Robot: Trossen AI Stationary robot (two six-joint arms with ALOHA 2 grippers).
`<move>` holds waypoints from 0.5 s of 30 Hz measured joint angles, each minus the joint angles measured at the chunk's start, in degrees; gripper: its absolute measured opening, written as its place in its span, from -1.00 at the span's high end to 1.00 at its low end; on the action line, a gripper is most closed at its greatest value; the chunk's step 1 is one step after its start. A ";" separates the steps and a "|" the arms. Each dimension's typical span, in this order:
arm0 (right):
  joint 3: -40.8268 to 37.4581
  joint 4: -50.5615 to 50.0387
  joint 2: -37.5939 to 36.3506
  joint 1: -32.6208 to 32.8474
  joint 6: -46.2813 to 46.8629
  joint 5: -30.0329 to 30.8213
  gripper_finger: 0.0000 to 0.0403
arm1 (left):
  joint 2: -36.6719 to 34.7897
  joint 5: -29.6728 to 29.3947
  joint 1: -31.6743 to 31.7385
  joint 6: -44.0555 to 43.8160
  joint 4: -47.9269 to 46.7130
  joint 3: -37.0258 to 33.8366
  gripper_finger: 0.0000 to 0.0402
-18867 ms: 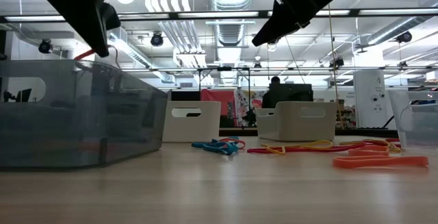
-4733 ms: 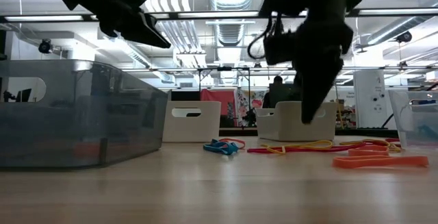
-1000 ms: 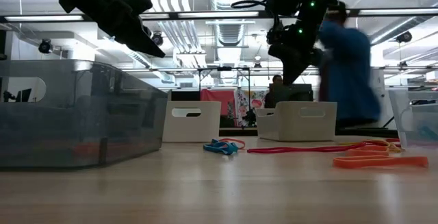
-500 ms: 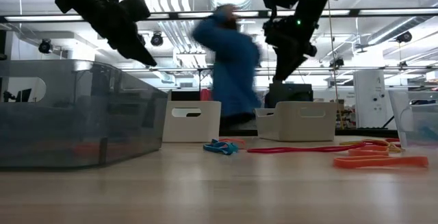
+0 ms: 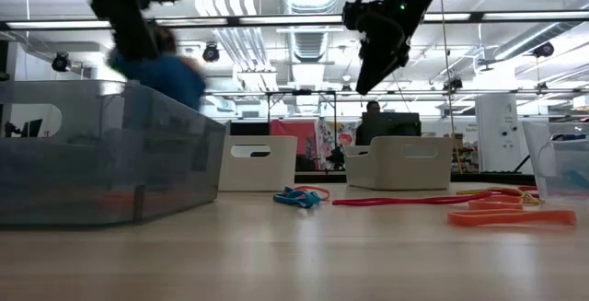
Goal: Sort rubber bands into baskets
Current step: Put the red rubber band into the white bin
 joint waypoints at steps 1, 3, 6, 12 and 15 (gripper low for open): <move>-0.03 0.53 0.00 0.26 -0.55 0.00 0.46 | 0.01 -0.02 -2.21 -2.40 -1.34 0.96 0.43; -0.13 1.75 0.00 0.71 -1.61 0.00 0.46 | 0.02 -0.25 -6.90 -6.92 -3.09 2.56 0.43; -0.44 3.41 0.00 1.17 -2.75 0.00 0.44 | 0.04 -0.49 -14.65 -13.90 -3.56 3.18 0.43; -0.96 4.55 0.00 1.53 -4.50 -0.16 0.43 | 1.66 -3.57 -30.69 -27.53 -6.94 2.49 0.43; -1.10 4.81 0.00 1.53 -4.46 -0.42 0.44 | 2.83 -5.82 -37.85 -33.90 -8.26 2.34 0.43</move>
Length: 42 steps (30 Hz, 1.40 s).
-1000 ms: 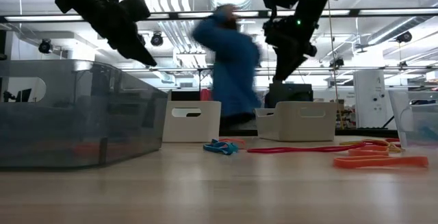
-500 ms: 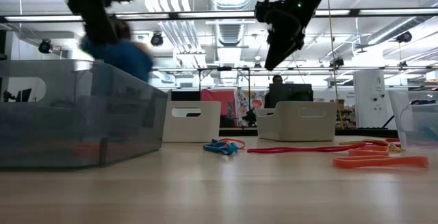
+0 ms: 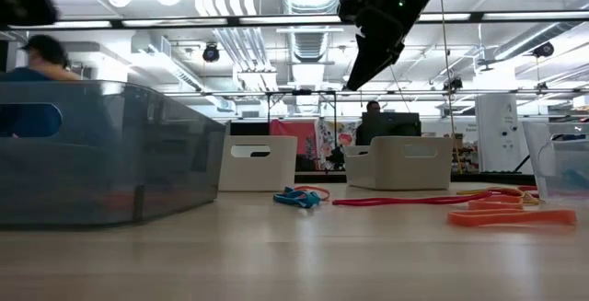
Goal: Sort rubber bands into baskets
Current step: Put the red rubber band into the white bin
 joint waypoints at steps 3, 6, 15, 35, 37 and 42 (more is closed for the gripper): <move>-0.04 0.21 0.00 0.13 0.01 0.00 0.45 | 1.52 -3.97 -5.88 -5.56 -0.04 -0.37 0.43; -0.04 1.84 0.00 0.13 0.01 -0.01 0.46 | 3.61 -6.64 -10.44 -9.99 0.68 -1.15 0.43; -0.20 6.15 0.00 0.13 -0.34 -0.03 0.40 | 13.74 -11.14 -16.30 -11.98 10.86 -5.11 0.43; -0.28 6.10 0.00 0.13 -0.54 -0.07 0.34 | 23.54 -16.30 -18.26 -10.72 18.46 -9.43 0.43; -0.28 6.12 0.00 0.11 -0.62 -0.07 0.33 | 23.52 -16.28 -18.65 -11.76 20.99 -11.01 0.43; -0.28 6.12 0.00 0.12 -0.64 -0.07 0.35 | 23.55 -16.13 -19.57 -13.79 25.19 -13.54 0.43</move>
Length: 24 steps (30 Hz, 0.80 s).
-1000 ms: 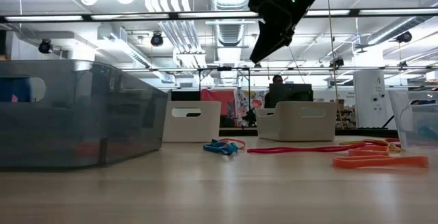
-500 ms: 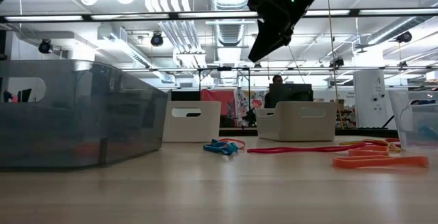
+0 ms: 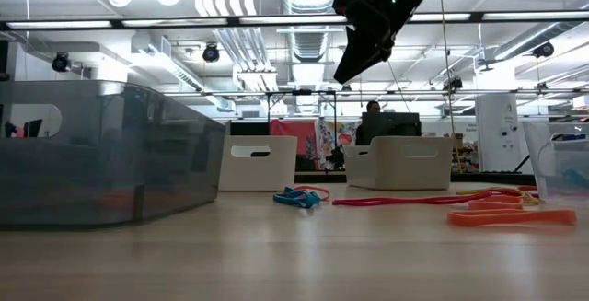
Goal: Sort rubber bands into baskets
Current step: Put the red rubber band into the white bin
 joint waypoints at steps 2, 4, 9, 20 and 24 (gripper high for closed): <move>-0.05 0.00 0.00 0.02 0.02 0.00 0.36 | 0.00 0.01 -0.39 -0.71 0.04 -0.60 0.43; -0.11 -0.02 0.00 0.00 0.00 0.00 0.35 | 0.00 0.45 -0.69 -1.03 0.21 -0.91 0.45; -0.24 -0.04 0.00 0.01 0.02 0.00 0.33 | 0.00 0.55 -0.89 -1.14 0.38 -1.49 0.65; -0.24 -0.02 -0.02 -0.01 0.02 0.00 0.35 | 0.00 0.57 -0.84 -1.20 0.24 -1.29 0.99; -0.24 -0.02 -0.02 0.01 0.04 0.00 0.33 | -0.18 1.09 -0.84 0.18 -1.69 1.01 1.00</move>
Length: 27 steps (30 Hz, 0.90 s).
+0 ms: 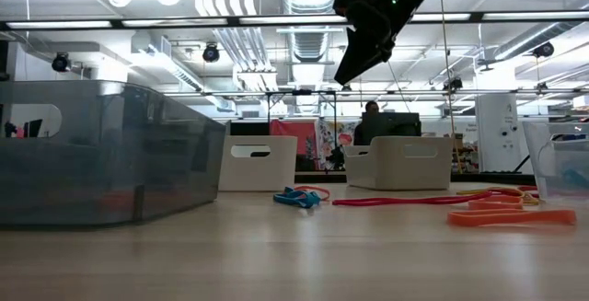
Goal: Sort rubber bands into baskets
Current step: Put the red rubber band into the white bin
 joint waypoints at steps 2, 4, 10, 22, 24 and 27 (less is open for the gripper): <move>0.00 0.00 0.00 -0.01 0.00 0.00 0.33 | -0.32 -0.05 0.00 0.80 -2.21 1.80 1.00; 0.00 0.01 0.00 0.00 -0.02 0.00 0.34 | -0.77 -0.56 0.00 1.40 -5.58 4.03 1.00; 0.00 0.00 0.00 0.00 -0.04 0.01 0.38 | -3.56 -4.31 0.00 1.49 -19.44 10.99 1.00; 0.00 -0.02 0.00 -0.01 -1.16 0.02 0.33 | -7.64 -21.57 0.01 -5.38 -53.20 29.36 1.00; 0.00 0.00 0.00 -0.01 -1.21 0.02 0.34 | -7.66 -26.15 0.14 -7.06 -57.77 32.01 1.00; 0.00 0.06 0.00 -0.01 -1.79 0.02 0.35 | -9.26 -31.42 1.11 -4.44 -56.92 33.04 1.00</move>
